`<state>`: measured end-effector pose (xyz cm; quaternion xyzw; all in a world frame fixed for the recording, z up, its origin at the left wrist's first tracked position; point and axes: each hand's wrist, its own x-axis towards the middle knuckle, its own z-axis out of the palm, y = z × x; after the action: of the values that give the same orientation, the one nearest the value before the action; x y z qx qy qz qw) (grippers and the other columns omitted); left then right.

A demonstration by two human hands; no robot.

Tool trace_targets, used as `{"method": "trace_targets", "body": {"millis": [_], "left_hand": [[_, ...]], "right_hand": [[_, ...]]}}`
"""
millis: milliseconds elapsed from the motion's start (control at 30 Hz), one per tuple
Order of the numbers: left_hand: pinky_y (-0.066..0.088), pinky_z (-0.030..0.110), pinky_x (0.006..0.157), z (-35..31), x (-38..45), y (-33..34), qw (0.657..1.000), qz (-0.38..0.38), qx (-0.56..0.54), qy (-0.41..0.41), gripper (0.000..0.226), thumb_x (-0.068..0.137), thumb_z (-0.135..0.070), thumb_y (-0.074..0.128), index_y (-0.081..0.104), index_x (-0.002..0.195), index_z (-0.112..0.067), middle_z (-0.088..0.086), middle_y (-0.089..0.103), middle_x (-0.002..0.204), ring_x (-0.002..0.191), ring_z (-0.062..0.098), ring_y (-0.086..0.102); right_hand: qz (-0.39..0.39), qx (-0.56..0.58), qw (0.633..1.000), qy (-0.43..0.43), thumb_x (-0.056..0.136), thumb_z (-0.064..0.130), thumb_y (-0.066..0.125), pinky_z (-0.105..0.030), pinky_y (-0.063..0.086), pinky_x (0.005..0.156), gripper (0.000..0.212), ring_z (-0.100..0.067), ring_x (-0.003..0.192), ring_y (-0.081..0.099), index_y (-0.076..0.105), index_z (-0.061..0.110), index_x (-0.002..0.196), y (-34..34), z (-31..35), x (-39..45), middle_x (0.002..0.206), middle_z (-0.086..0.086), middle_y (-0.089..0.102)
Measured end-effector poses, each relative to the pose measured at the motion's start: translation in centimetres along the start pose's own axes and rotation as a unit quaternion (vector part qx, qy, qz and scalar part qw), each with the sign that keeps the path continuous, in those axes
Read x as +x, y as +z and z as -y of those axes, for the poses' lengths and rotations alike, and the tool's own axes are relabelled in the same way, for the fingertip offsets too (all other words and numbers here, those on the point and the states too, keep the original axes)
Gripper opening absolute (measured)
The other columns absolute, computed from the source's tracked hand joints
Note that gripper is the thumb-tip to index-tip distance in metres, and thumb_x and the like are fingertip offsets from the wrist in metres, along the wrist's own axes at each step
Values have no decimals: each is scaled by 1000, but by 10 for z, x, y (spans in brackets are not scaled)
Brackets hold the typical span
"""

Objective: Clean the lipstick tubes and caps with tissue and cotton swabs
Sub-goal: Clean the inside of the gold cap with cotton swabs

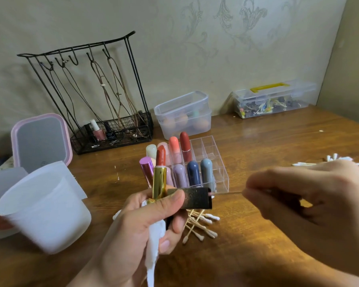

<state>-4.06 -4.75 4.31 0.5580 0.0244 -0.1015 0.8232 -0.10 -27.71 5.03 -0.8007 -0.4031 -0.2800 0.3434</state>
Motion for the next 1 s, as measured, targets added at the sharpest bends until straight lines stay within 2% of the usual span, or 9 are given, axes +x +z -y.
{"method": "trace_targets", "body": {"millis": [133, 233, 467, 600, 667, 767, 833, 933, 1000], "left_hand": [[33, 19, 33, -1, 0, -1, 1000, 9, -1, -2, 25, 56, -27, 83, 68, 69, -12, 15, 48, 58, 35, 13, 38], [32, 17, 34, -3, 1, -1, 1000, 13, 5, 3, 27, 57, -28, 83, 69, 73, -12, 14, 48, 58, 34, 12, 37], [31, 18, 33, -4, 1, -2, 1000, 10, 13, 10, 30, 55, -30, 86, 68, 72, -12, 15, 48, 58, 34, 12, 37], [31, 18, 34, -4, 0, -3, 1000, 8, 14, 9, 30, 52, -31, 88, 68, 67, -13, 15, 48, 57, 35, 12, 37], [30, 18, 34, -4, -1, -2, 1000, 14, 18, 7, 29, 54, -31, 86, 68, 69, -13, 15, 47, 58, 35, 12, 37], [31, 18, 35, -4, -1, -2, 1000, 8, 16, 10, 38, 45, -31, 93, 70, 69, -13, 16, 48, 58, 35, 13, 37], [31, 18, 34, -5, -1, -2, 1000, 6, 11, 12, 42, 39, -31, 95, 70, 67, -13, 16, 48, 57, 35, 13, 37], [31, 18, 35, -7, -1, -2, 1000, 21, 5, 13, 39, 48, -30, 92, 70, 74, -11, 16, 47, 60, 36, 12, 37], [31, 18, 35, -7, -1, -4, 1000, 23, -15, 11, 33, 56, -26, 87, 71, 80, -12, 15, 47, 62, 37, 12, 38]], "right_hand": [[24, 24, 999, -1, 85, 32, 65, -19, 43, 43, 14, -3, 45, 53, 70, 25, 73, 0, 1, -1, 52, 13, 55], [5, 8, 1000, 7, 84, 30, 65, -18, 43, 45, 14, -2, 46, 54, 71, 24, 73, -2, 1, 0, 51, 16, 55], [12, 18, 1000, 8, 84, 30, 65, -17, 43, 45, 13, 1, 46, 52, 71, 25, 74, -3, 2, 0, 52, 17, 54], [41, 40, 998, 1, 85, 33, 65, -17, 44, 44, 12, 2, 46, 54, 70, 28, 76, -3, 3, 0, 55, 15, 56], [29, 27, 999, 12, 85, 32, 64, -17, 44, 45, 13, 0, 47, 55, 71, 26, 76, -3, 2, 0, 53, 16, 56], [48, 30, 998, 22, 85, 33, 64, -20, 44, 43, 13, -3, 45, 55, 70, 27, 75, -4, 5, 0, 53, 13, 56], [81, 80, 993, 38, 86, 35, 67, -21, 43, 38, 13, -5, 41, 55, 68, 28, 75, -7, 5, 0, 53, 11, 57], [42, 133, 987, 83, 81, 30, 71, -21, 37, 33, 8, -12, 35, 47, 68, 28, 74, -12, -6, 0, 47, 9, 53], [16, 137, 985, 107, 78, 28, 71, -18, 30, 34, 5, -17, 35, 40, 68, 26, 73, -14, -14, 1, 46, 7, 48]]}}
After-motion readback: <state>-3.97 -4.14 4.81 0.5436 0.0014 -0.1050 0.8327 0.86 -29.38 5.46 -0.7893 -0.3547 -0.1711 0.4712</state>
